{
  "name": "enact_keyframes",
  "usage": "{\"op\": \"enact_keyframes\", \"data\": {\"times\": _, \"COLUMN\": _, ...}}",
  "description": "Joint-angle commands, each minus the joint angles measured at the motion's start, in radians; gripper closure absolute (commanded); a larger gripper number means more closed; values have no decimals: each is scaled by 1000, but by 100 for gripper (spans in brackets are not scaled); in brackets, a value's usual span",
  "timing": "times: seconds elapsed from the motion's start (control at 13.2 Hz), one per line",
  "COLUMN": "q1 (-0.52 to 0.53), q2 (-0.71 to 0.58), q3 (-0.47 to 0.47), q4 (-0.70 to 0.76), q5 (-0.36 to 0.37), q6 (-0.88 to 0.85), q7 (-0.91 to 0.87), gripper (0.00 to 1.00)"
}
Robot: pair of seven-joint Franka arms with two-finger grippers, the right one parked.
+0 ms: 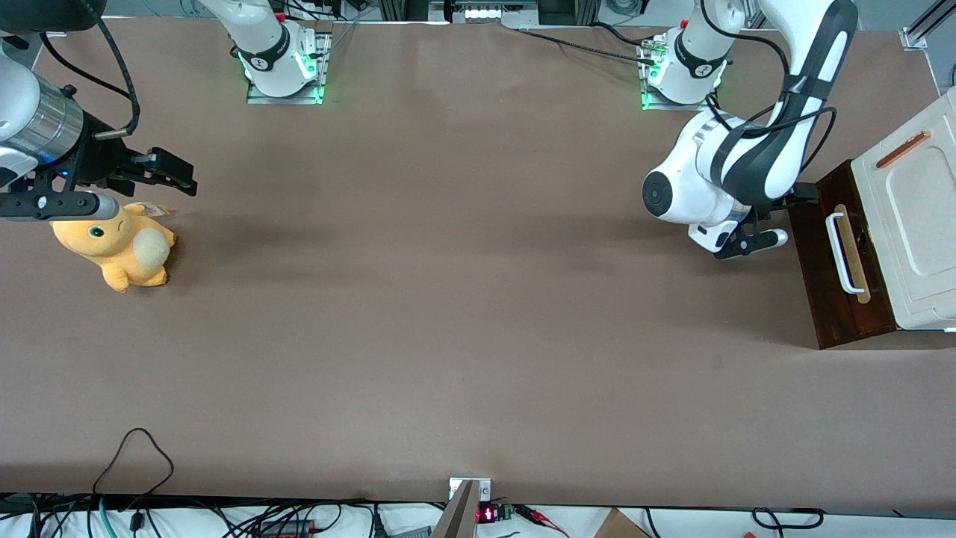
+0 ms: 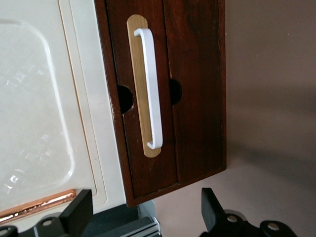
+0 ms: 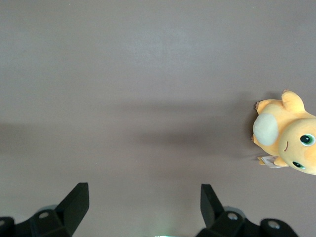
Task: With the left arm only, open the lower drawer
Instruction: 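Move the open left gripper down toward the white drawer handle, then close the left gripper around the white bar handle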
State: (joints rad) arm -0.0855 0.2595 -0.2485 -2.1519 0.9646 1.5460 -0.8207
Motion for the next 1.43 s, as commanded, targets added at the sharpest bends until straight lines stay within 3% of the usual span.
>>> {"op": "enact_keyframes", "data": {"times": 0.0, "q1": 4, "q2": 12, "q3": 11, "q4": -19, "q5": 52, "q6": 22, "q7": -11, "gripper": 3}}
{"op": "enact_keyframes", "data": {"times": 0.38, "q1": 36, "q2": 60, "q3": 44, "q4": -54, "q5": 176, "q6": 63, "q7": -11, "gripper": 6}}
{"op": "enact_keyframes", "data": {"times": 0.91, "q1": 38, "q2": 167, "q3": 135, "q4": -102, "q5": 465, "q6": 69, "q7": -98, "gripper": 4}}
{"op": "enact_keyframes", "data": {"times": 0.98, "q1": 38, "q2": 170, "q3": 143, "q4": -99, "q5": 471, "q6": 69, "q7": -98, "gripper": 6}}
{"op": "enact_keyframes", "data": {"times": 1.21, "q1": 39, "q2": 173, "q3": 147, "q4": -98, "q5": 476, "q6": 69, "q7": -98, "gripper": 28}}
{"op": "enact_keyframes", "data": {"times": 1.36, "q1": 38, "q2": 185, "q3": 156, "q4": -88, "q5": 479, "q6": 69, "q7": -98, "gripper": 34}}
